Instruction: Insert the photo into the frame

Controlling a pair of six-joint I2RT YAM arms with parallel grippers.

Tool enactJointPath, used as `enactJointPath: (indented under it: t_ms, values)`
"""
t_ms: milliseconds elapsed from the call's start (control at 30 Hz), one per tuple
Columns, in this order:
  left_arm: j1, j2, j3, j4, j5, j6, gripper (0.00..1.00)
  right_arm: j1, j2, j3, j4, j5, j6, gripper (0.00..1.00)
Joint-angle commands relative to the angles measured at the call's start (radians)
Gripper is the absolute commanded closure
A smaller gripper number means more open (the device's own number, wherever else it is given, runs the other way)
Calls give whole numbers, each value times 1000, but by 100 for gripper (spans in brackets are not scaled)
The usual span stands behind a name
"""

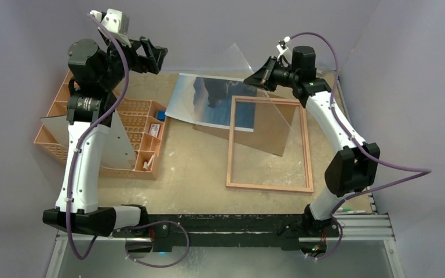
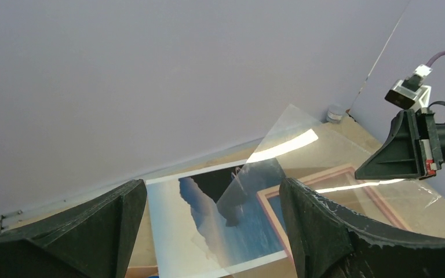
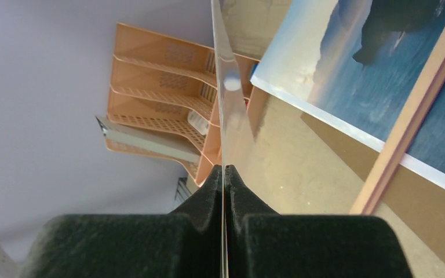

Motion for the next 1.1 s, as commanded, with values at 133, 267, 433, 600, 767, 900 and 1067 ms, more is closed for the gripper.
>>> enactJointPath:
  t_ms: [133, 267, 433, 600, 767, 900, 1067]
  values:
    - [2, 20, -45, 56, 3, -88, 11, -2, -48, 59, 59, 72, 141, 100]
    - [2, 32, -99, 76, 5, -142, 11, -2, -76, -72, 117, 161, 195, 100]
    - [2, 48, -229, 123, 70, -257, 11, -28, -107, -290, 228, 275, 167, 100]
    - [0, 91, -354, 196, 184, -360, 13, -101, -106, -409, 218, 349, 32, 100]
    - [-13, 156, -477, 275, 238, -451, 16, -167, -125, -516, 268, 337, -91, 100]
    - [-47, 236, -503, 283, 239, -476, 16, -215, -141, -603, 318, 317, -148, 100]
    - [-139, 364, -510, 305, 214, -513, 18, -226, -211, -741, 437, 331, -166, 100]
